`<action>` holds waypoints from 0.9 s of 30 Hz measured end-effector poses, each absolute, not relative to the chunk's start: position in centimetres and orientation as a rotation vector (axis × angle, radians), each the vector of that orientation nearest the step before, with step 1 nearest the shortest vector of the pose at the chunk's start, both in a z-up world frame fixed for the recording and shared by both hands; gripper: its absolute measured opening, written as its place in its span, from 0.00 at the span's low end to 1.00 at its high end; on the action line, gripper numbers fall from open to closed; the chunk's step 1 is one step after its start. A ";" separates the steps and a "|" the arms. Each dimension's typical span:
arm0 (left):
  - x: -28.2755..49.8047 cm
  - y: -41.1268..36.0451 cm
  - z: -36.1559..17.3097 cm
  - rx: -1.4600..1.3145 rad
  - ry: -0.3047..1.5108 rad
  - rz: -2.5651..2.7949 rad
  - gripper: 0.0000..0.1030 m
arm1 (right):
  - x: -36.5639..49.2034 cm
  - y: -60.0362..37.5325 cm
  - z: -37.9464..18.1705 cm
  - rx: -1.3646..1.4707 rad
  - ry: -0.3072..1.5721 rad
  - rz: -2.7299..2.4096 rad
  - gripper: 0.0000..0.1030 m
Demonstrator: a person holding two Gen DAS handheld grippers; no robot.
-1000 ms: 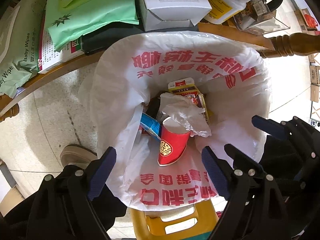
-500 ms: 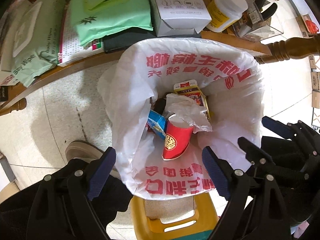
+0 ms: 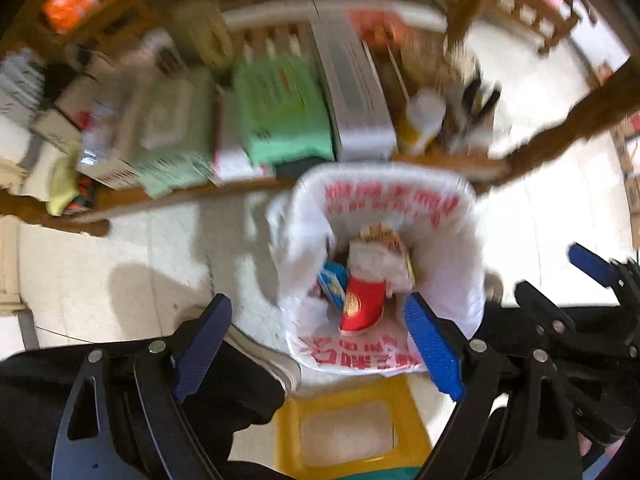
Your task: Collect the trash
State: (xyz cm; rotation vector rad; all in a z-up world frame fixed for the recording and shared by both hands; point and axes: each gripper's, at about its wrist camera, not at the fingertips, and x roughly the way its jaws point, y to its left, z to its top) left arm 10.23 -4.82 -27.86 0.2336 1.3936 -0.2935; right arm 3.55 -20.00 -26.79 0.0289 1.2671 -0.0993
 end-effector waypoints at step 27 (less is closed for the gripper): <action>-2.5 -1.6 -0.1 0.086 0.574 -0.172 0.93 | -11.0 -16.8 0.0 0.015 0.370 -0.287 0.94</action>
